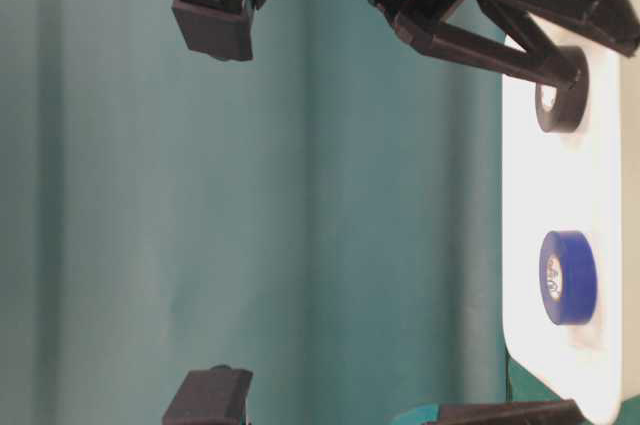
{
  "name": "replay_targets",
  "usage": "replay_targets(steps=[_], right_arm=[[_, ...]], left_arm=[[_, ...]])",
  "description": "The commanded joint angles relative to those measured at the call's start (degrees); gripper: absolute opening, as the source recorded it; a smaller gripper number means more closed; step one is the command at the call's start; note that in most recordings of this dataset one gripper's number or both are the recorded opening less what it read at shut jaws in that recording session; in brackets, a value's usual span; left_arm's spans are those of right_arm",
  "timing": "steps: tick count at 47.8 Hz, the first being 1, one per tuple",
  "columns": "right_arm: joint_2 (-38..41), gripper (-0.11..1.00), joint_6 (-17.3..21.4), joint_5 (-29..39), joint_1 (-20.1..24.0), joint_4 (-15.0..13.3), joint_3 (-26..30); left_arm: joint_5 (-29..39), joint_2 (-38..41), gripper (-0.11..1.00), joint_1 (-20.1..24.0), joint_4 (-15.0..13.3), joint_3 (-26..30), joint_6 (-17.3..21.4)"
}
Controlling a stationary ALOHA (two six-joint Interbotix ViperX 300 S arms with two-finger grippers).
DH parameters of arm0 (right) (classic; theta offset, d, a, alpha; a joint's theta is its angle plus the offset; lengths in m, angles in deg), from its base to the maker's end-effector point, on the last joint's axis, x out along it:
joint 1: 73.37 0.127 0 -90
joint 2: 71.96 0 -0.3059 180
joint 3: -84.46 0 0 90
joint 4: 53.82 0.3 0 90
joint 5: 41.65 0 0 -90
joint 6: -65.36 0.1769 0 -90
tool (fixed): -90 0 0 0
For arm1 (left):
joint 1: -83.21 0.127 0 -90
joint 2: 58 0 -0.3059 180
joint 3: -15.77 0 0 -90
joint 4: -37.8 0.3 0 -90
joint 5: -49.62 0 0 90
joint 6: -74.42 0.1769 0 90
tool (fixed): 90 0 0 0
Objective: Put the tape alternately from left to right into the white case.
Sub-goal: 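Open the left gripper and retract it beside the red roll, then move the right gripper over the white tape roll and grasp it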
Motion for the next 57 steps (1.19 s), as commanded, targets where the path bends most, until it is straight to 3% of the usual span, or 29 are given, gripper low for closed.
replay_targets(steps=[1,7,17,33,57], right_arm=[[-0.97,0.84,0.09,-0.35,0.18,-0.09,0.79],[-0.97,0.84,0.09,-0.18,0.18,-0.18,0.70],[-0.97,0.84,0.44,0.26,0.26,0.18,-0.70],[-4.22,0.84,8.35,1.49,1.85,0.18,-5.71],[-7.12,0.84,11.16,3.87,2.81,0.18,-8.26]], left_arm=[[-0.35,-1.05,0.86,-1.23,0.09,0.44,0.09],[-0.35,-1.05,0.78,-2.64,-0.09,-0.18,-0.18],[-0.44,-1.32,0.78,-3.69,-0.18,-1.14,-0.44],[-0.79,-2.55,0.78,-4.92,-0.18,-2.29,-3.16],[-2.72,-2.72,0.77,-4.92,-0.26,-3.08,-4.39]])
